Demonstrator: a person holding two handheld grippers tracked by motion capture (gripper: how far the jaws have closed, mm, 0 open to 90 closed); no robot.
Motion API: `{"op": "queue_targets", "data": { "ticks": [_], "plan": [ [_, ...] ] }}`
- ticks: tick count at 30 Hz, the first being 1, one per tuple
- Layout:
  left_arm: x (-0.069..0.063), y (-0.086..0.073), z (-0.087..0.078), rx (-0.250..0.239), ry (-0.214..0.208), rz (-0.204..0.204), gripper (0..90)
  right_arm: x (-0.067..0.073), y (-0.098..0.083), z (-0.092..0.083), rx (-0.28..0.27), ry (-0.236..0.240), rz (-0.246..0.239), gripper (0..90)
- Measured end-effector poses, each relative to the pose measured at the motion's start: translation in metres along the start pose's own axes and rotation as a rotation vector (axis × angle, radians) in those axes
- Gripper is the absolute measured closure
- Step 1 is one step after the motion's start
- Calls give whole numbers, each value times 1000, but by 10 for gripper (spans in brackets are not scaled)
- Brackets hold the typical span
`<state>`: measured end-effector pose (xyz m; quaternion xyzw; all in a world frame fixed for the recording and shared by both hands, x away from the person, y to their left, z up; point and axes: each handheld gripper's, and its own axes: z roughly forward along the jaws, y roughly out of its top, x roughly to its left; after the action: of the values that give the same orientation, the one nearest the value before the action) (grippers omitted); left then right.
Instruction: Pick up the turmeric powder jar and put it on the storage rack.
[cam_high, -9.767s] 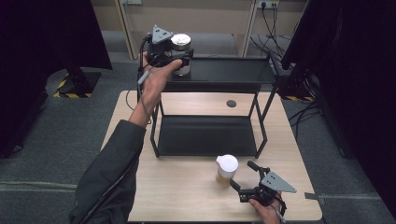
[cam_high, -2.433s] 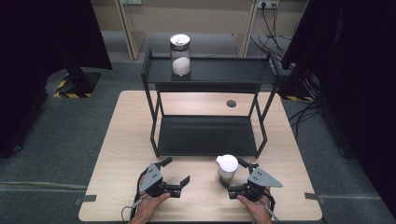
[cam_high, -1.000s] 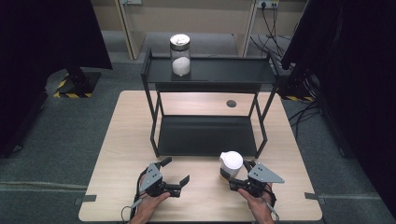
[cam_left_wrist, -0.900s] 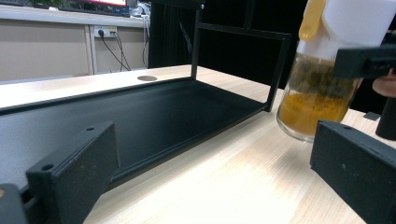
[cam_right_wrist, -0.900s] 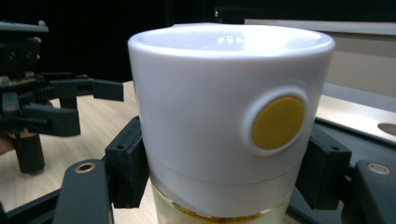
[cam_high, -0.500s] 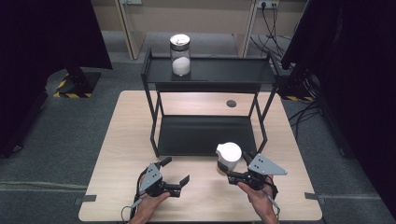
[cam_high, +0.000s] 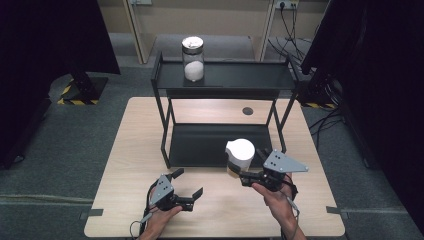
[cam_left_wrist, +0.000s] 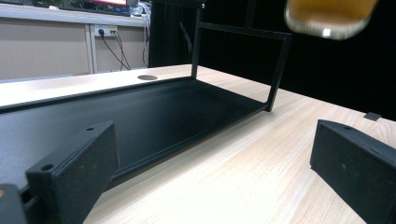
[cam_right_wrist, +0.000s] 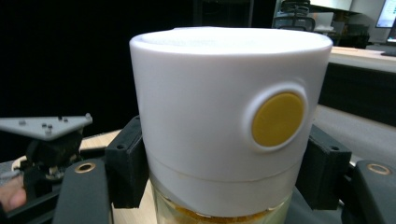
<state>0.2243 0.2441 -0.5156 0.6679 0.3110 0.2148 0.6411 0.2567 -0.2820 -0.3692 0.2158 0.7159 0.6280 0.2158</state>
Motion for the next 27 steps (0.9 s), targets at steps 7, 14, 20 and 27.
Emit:
{"op": "queue_targets", "data": {
  "ticks": [7, 14, 20, 27],
  "plan": [
    [0, 0, 0, 2, -4, -5, 5, -14, 28, 8, -2, 71, 34, 310],
    [1, 0, 0, 3, -1, -14, 5, -20, 58, 15, 10, 99, 25, 309],
    [2, 0, 0, 3, -1, -25, 5, -29, 85, 20, 14, 120, 36, 309],
    [2, -1, 0, 8, -3, -26, 5, -36, 115, 26, 12, 112, 29, 309]
  ]
}}
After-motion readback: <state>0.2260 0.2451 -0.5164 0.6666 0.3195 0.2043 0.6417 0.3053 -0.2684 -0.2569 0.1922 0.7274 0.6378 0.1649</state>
